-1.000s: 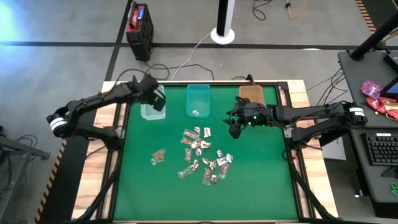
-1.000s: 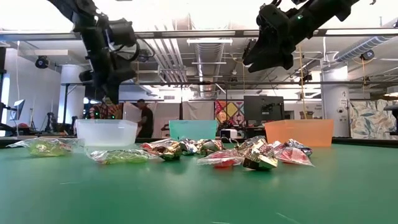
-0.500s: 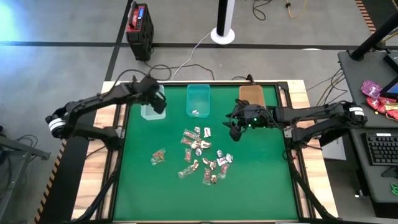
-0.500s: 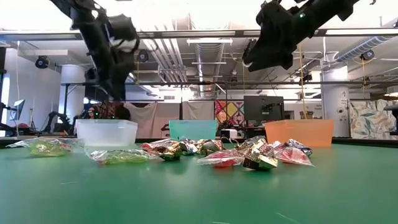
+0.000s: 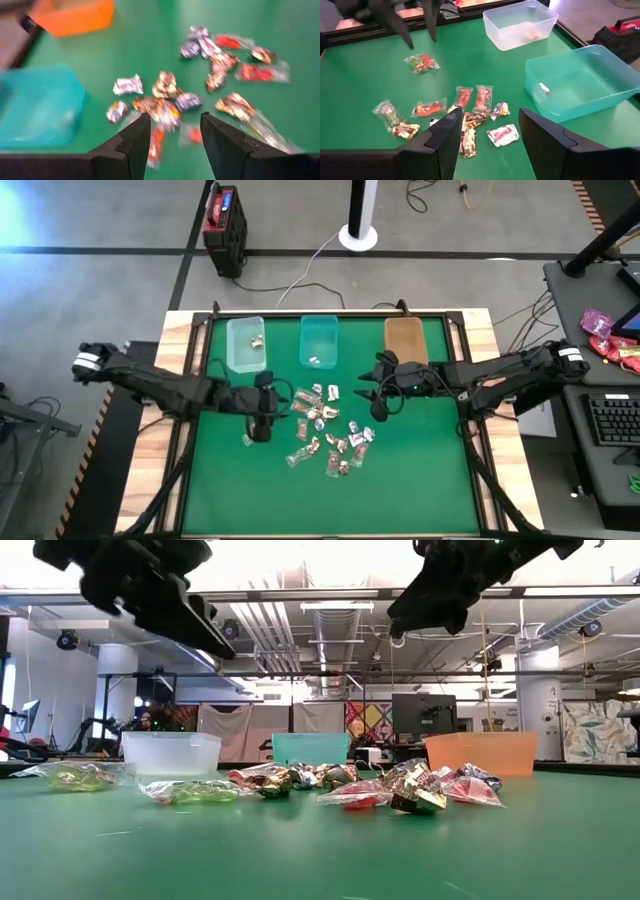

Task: Sort candy by brand, put in halloween buckets
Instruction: Put the orange gummy into the orange bin

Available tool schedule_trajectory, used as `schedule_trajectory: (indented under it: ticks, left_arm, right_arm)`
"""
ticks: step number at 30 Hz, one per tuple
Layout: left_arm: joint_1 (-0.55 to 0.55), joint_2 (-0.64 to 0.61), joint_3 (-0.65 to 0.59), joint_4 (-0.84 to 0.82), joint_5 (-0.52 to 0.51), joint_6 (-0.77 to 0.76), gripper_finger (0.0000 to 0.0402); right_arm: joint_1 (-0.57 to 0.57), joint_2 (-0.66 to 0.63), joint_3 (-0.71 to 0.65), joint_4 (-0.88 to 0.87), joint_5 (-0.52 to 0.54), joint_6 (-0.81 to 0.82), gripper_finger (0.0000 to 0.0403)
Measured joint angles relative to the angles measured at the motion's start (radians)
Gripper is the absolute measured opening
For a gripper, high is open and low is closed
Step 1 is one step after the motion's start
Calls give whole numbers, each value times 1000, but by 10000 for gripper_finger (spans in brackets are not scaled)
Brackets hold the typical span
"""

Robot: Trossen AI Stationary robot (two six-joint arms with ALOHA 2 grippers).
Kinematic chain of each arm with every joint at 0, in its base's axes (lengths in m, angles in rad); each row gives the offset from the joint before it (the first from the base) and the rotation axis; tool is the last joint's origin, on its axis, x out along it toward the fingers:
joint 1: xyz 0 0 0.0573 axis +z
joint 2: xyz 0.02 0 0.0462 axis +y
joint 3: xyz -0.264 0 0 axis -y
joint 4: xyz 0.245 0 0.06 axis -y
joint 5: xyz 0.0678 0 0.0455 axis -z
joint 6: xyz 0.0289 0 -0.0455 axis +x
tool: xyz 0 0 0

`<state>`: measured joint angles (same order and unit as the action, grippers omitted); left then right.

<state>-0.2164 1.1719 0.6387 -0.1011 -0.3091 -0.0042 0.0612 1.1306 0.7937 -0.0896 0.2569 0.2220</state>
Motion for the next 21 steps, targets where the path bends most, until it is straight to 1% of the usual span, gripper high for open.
schedule_trajectory:
  ticks: [2, 7, 12, 19, 21]
  left_arm:
    - [3, 34, -27, 82, -19, -7, 157]
    - [39, 128, -46, 172, -21, -17, 157]
    - [53, 234, -46, 239, 23, -14, 157]
    - [108, 363, -46, 254, 39, -23, 157]
    - [124, 396, -46, 256, 57, -23, 157]
  right_arm:
    - [0, 9, 0, 0, 6, 3, 190]
    - [0, 26, 0, -9, 6, 32, 190]
    - [0, 40, 0, -16, 6, 40, 189]
    - [0, 62, 0, -18, 6, 40, 189]
    - [0, 66, 0, -20, 6, 40, 189]
